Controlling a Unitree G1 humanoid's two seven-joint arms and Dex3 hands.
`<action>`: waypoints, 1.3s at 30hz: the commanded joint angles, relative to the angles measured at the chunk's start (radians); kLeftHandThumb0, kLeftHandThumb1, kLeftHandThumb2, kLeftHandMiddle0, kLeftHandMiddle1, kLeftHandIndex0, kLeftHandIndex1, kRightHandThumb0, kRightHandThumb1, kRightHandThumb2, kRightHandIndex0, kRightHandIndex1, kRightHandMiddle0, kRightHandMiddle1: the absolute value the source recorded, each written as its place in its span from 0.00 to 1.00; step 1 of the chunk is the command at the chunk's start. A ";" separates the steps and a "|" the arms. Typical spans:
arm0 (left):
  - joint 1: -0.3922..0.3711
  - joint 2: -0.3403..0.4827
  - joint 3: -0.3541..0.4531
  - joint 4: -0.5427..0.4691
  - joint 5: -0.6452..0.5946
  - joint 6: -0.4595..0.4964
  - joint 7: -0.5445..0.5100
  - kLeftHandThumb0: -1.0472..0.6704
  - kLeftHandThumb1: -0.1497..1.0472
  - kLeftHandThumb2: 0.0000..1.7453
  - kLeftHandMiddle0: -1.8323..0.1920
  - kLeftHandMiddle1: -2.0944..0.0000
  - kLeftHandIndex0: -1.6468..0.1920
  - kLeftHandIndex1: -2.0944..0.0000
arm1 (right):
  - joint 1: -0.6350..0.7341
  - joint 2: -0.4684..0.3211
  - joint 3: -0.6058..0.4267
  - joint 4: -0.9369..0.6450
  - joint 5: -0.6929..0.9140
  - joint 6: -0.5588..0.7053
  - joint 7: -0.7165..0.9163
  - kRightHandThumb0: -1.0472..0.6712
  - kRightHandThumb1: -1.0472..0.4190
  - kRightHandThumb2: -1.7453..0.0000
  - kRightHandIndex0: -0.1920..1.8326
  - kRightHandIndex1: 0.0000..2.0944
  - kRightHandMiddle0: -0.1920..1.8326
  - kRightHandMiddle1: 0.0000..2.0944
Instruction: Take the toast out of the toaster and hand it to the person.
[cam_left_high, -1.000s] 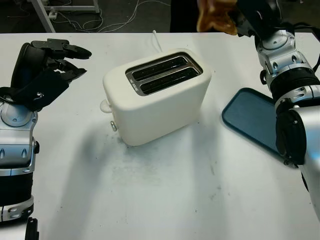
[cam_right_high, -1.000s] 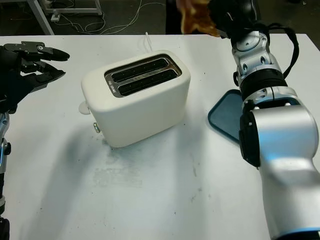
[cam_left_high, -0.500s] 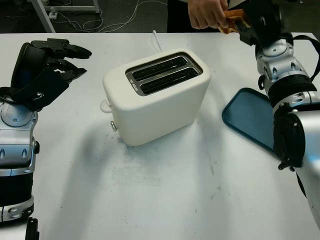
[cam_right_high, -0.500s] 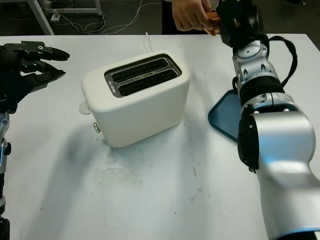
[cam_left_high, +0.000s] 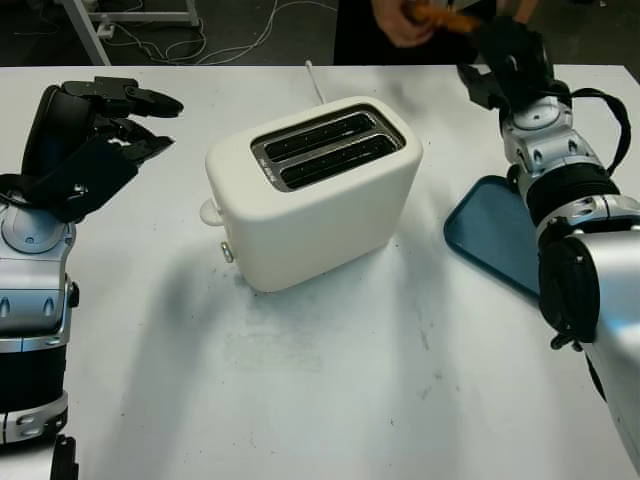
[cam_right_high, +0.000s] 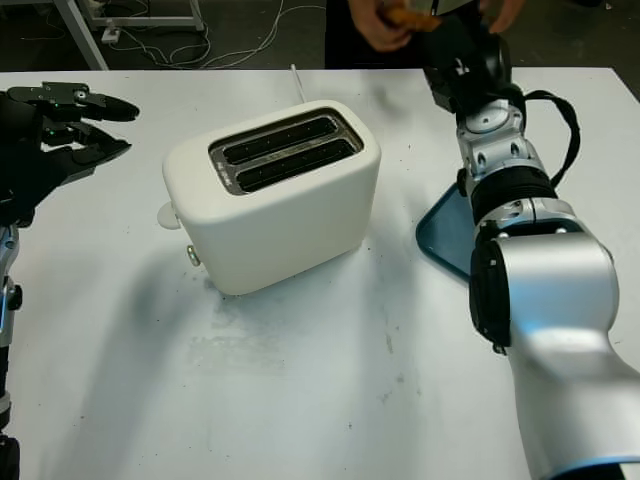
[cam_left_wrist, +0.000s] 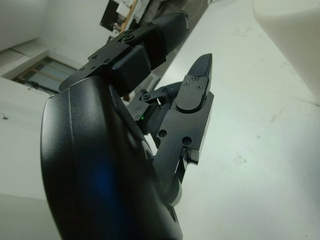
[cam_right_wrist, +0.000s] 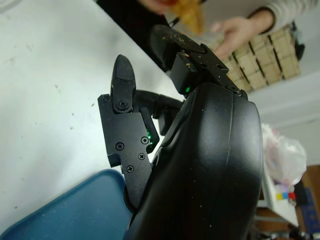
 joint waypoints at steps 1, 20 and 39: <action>0.021 0.002 0.004 -0.004 0.000 0.003 0.000 0.56 0.84 0.00 0.49 0.56 0.38 0.84 | 0.012 -0.005 0.004 0.003 -0.007 -0.032 0.014 0.54 0.09 0.78 0.30 0.83 0.27 0.69; 0.229 -0.150 0.090 -0.211 -0.081 0.006 0.083 0.57 0.89 0.02 0.60 0.51 0.44 0.83 | 0.401 -0.009 -0.013 -0.414 0.106 -0.347 0.189 0.35 0.09 0.78 0.48 0.45 0.51 0.18; 0.595 -0.440 0.086 -0.475 -0.098 -0.013 0.217 0.48 0.89 0.10 0.74 0.56 0.62 0.89 | 1.097 0.213 -0.114 -1.255 0.421 -0.184 0.303 0.31 0.09 0.71 0.25 0.34 0.37 0.02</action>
